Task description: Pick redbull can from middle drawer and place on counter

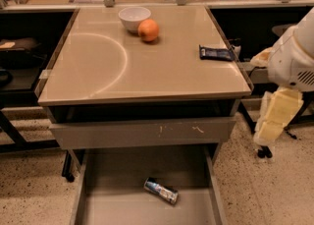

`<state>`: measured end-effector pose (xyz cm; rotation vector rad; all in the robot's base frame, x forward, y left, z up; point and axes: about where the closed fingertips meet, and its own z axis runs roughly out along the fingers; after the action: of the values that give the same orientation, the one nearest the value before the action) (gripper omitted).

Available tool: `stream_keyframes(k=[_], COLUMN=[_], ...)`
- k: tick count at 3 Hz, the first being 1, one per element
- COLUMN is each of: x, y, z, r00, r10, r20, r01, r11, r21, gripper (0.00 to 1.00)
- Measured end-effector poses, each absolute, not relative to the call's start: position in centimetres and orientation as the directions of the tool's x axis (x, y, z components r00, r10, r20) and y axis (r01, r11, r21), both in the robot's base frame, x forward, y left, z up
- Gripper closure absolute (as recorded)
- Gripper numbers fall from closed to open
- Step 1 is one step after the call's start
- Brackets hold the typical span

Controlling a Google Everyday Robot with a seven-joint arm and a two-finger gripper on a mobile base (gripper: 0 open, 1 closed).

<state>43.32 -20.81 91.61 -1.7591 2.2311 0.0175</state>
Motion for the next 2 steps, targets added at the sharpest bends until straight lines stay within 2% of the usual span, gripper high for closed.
stream_keyframes(k=[2], x=[42.5], y=[-20.6], z=[76.6], r00=[-0.146], r10=[-0.939], r20=[-0.312], r01=[-0.977], r11=[0.187], r21=[-0.105], gripper=[0.00])
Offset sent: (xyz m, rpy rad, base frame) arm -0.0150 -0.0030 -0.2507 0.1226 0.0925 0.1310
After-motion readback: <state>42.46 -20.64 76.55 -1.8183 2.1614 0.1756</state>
